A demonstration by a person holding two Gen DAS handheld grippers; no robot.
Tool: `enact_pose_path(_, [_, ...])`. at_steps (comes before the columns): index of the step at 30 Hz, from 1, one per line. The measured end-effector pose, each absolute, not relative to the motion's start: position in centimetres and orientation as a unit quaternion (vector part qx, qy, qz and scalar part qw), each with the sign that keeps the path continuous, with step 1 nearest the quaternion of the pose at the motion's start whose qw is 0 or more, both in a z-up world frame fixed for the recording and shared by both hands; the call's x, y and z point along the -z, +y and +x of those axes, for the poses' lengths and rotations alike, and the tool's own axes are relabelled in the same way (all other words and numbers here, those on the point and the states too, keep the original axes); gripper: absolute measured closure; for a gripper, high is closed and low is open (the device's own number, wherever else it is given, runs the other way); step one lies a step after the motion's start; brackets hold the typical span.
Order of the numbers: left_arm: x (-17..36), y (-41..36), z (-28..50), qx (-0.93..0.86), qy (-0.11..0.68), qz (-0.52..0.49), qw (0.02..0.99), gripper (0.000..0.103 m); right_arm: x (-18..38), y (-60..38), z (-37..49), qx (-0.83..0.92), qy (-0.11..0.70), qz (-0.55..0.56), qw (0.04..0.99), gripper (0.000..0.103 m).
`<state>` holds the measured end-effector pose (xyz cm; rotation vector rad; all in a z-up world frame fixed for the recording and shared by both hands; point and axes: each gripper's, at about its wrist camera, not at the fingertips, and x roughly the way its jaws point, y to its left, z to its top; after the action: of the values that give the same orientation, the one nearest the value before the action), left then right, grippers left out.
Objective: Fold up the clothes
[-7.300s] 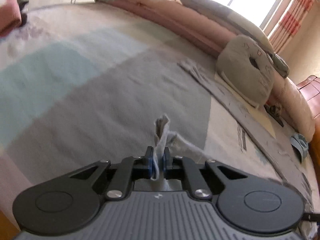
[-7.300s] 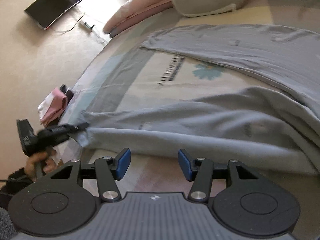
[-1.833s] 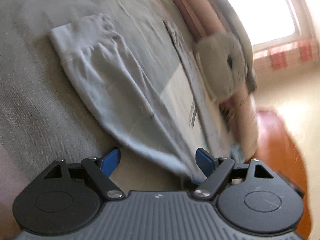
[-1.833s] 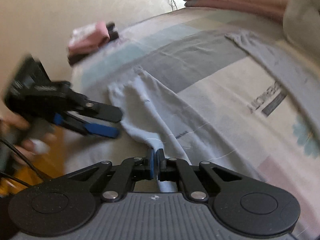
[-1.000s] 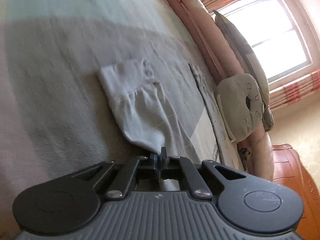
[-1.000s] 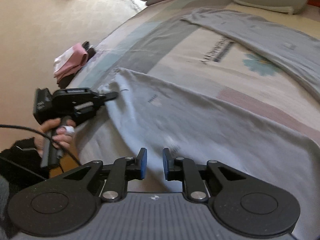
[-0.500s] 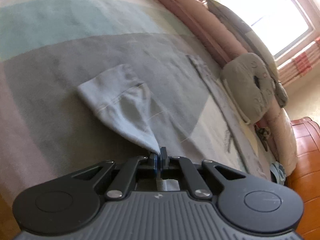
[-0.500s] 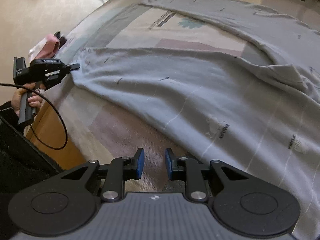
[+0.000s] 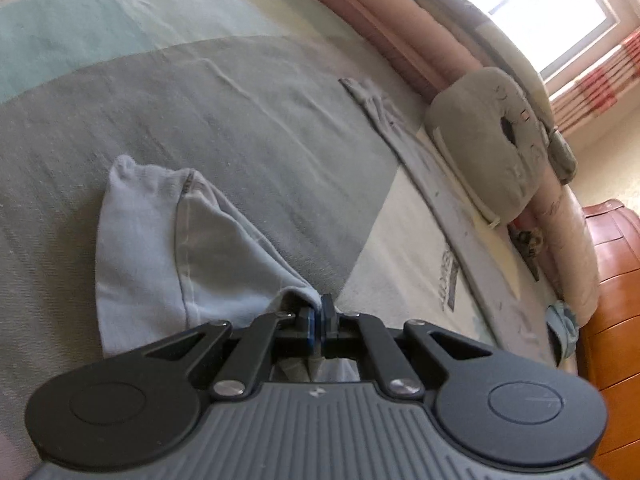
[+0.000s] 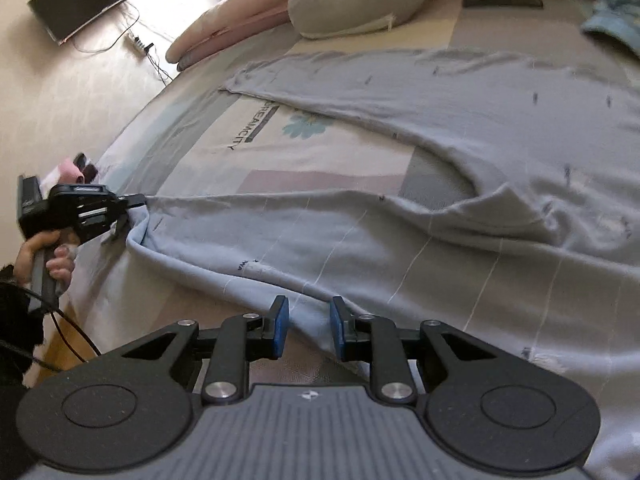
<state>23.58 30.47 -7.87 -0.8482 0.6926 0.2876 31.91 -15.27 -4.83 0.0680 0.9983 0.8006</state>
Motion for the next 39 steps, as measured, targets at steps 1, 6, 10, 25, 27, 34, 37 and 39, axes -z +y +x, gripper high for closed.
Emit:
enact_pose_path(1, [7.9,30.5,23.5,-0.135,0.328,-0.403,0.844,0.101,4.4,-15.0,31.3,-0.379,0.458,0.007,0.804,0.077])
enact_pose_path(6, [7.9,30.6,23.4,-0.134,0.33,-0.404,0.843,0.101,3.6,-13.5,27.9,-0.405,0.418,-0.143,0.801,0.077])
enact_pose_path(10, [7.8,30.4,23.5,-0.136,0.33,-0.404,0.843,0.1,4.0,-12.3,27.3,-0.409,0.39,-0.207,0.799,0.077])
enact_pose_path(25, [8.0,30.5,23.3,-0.131,0.329,-0.404,0.844,0.1,4.6,-12.6,32.4,-0.454,0.439,-0.119,0.766,0.077])
enact_pose_path(27, [8.0,30.5,23.3,-0.131,0.329,-0.404,0.844,0.1,4.7,-13.1,33.1,-0.458,0.454,-0.089,0.759,0.077])
enact_pose_path(34, [8.0,30.4,23.4,-0.131,0.33,-0.401,0.844,0.1,4.7,-14.3,33.8,-0.465,0.477,-0.069,0.743,0.077])
enact_pose_path(37, [8.0,30.4,23.4,-0.131,0.331,-0.401,0.844,0.1,5.0,-15.2,34.3,-0.466,0.49,-0.046,0.735,0.077])
enact_pose_path(39, [8.0,30.4,23.4,-0.131,0.331,-0.401,0.844,0.1,5.3,-15.9,35.0,-0.465,0.503,-0.011,0.728,0.077])
